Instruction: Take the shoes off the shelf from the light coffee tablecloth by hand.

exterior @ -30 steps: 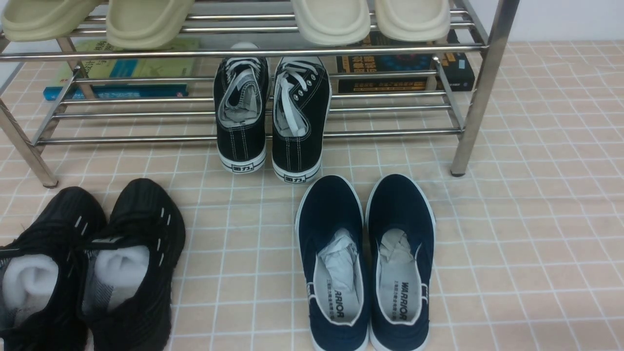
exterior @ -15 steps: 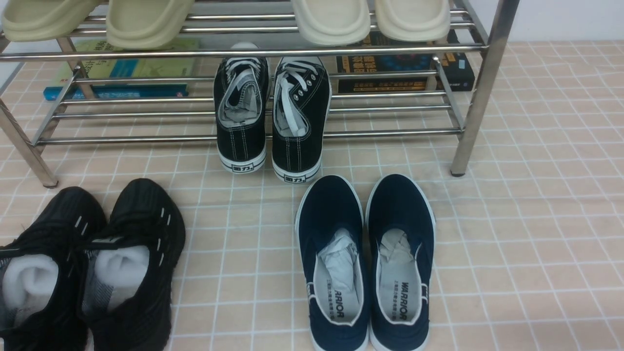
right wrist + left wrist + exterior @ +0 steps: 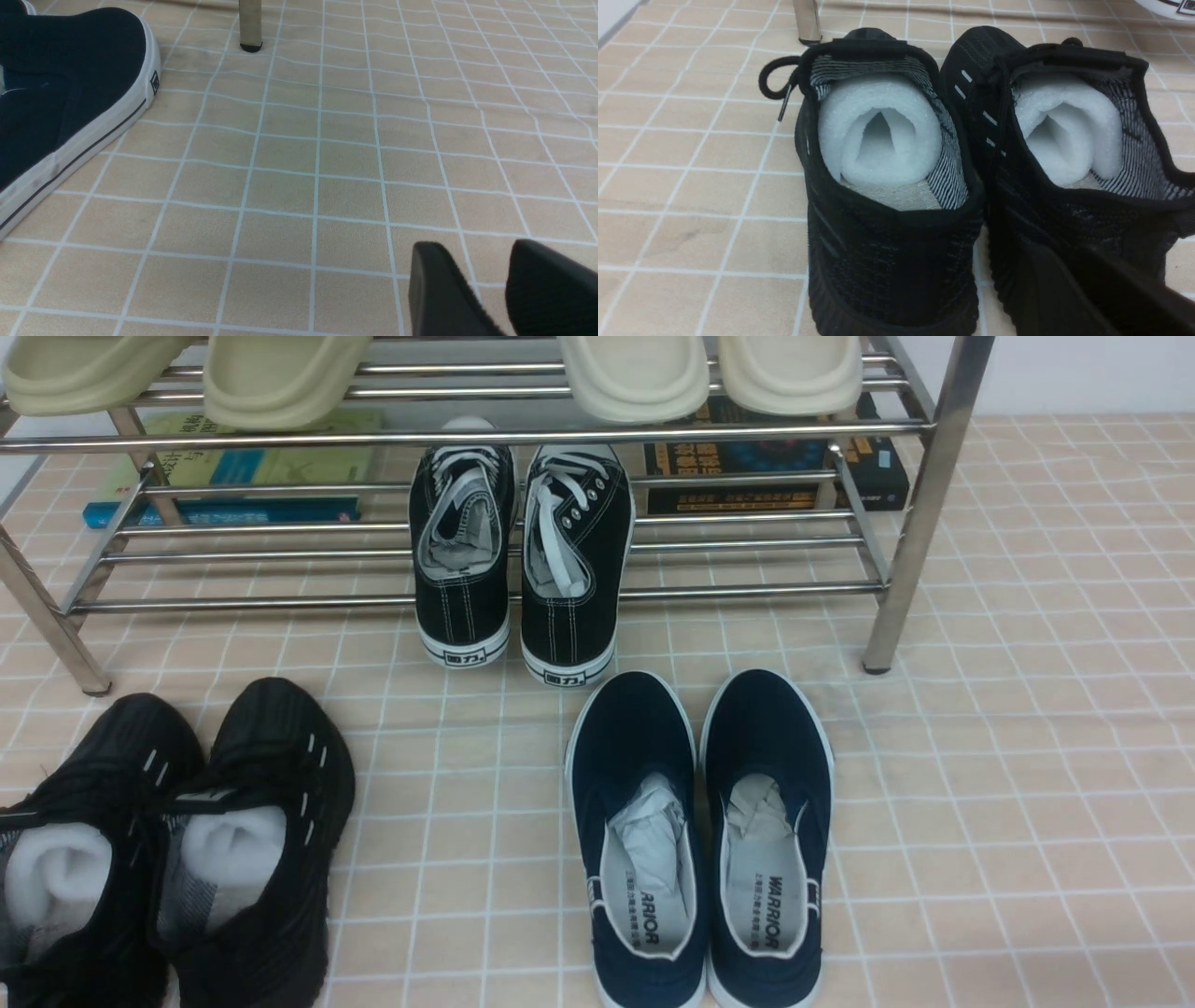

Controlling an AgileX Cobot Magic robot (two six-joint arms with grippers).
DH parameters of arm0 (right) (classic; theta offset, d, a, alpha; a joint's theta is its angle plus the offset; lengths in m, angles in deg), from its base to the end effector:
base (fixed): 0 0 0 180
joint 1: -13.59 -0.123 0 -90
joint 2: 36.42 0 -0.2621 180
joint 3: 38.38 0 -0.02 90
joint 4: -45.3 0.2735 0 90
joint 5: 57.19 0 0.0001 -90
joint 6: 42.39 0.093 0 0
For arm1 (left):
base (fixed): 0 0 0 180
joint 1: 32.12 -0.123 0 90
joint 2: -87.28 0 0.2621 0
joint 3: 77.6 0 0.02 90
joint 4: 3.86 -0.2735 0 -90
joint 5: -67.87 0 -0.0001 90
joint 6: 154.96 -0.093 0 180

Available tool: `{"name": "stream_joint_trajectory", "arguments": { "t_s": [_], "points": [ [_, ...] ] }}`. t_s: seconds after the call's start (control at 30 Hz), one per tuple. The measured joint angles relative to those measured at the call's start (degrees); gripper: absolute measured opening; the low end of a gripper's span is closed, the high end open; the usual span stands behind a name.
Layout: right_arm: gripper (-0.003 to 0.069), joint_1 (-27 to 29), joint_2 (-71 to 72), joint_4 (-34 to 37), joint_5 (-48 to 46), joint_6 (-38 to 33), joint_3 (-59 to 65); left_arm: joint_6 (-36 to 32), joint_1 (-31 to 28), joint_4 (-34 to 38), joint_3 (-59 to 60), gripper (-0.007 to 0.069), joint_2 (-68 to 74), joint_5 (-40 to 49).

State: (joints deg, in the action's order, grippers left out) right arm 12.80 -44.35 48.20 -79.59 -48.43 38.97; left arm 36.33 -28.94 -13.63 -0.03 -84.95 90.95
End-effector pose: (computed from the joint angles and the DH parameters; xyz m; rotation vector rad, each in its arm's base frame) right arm 0.0999 0.0032 0.1733 -0.0812 1.8771 -0.0127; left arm 0.0996 0.0007 0.1716 -0.0309 1.8861 -0.0025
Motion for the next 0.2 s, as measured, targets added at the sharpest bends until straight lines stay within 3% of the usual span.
{"name": "stream_joint_trajectory", "arguments": {
  "t_s": [0.2],
  "points": [
    [0.024,0.0,0.0,0.0,0.0,0.0,0.0,0.0,0.0,-1.0,0.0,0.0127,0.0,0.0]
  ]
}}
